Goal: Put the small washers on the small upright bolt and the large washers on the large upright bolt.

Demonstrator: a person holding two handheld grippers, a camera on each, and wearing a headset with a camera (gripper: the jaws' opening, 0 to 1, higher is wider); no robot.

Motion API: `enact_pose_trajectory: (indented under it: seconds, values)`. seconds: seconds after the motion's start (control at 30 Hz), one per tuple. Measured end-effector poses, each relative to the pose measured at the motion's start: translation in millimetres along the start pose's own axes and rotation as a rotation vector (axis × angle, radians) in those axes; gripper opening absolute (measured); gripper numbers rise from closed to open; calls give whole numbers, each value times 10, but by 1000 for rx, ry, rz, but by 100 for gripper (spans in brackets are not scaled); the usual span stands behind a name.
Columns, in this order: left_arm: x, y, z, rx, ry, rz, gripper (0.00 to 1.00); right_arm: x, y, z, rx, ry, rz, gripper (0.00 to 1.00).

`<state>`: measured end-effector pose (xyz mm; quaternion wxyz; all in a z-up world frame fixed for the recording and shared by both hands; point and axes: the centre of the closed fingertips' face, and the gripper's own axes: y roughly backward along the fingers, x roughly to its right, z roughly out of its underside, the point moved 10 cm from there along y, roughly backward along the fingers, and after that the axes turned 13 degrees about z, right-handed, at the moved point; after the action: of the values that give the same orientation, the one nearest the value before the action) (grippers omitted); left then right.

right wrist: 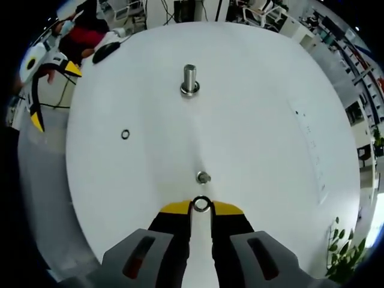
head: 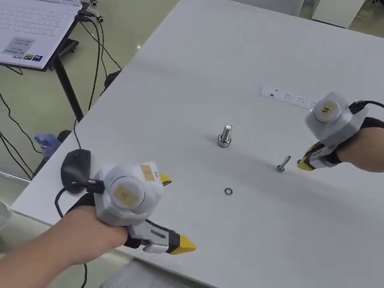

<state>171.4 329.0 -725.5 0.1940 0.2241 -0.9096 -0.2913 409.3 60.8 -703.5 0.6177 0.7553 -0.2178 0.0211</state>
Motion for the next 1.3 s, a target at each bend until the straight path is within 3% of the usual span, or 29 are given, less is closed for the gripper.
enact_pose_trajectory:
  seconds: [0.53,1.3]
  values:
    - [-71,-8,30,5,20,-2,81,63,-122,-168,10,32,-15,12]
    - [-120,-20,62,9,34,7,79,62,-301,-204,-30,49,-27,12]
